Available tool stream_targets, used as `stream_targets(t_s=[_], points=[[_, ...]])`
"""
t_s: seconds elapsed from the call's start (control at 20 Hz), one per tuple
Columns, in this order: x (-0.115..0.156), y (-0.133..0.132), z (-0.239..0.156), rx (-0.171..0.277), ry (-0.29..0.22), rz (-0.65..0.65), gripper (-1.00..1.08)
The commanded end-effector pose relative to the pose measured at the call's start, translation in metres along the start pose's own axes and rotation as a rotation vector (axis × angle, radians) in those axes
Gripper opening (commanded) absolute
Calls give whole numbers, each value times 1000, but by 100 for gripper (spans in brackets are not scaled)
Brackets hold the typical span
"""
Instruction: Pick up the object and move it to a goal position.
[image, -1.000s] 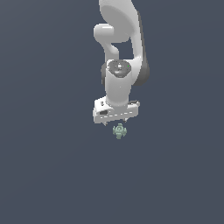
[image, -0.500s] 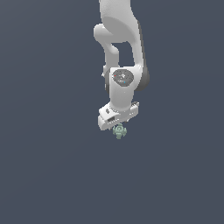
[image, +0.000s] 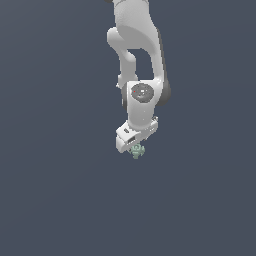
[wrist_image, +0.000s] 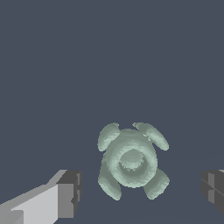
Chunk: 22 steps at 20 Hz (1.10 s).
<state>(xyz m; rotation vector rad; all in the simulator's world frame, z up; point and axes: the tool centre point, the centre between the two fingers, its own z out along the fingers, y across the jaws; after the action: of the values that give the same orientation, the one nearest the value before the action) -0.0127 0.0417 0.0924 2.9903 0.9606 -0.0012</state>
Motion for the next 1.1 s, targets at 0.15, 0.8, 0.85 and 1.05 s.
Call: stream_targets(t_s=[0.15, 0.8, 0.85, 1.05], points=[[0, -1, 1, 1, 0, -8, 100], [0, -1, 49, 1, 1, -13, 100], [0, -1, 51, 1, 1, -13, 100], [0, -1, 52, 1, 1, -13, -100]])
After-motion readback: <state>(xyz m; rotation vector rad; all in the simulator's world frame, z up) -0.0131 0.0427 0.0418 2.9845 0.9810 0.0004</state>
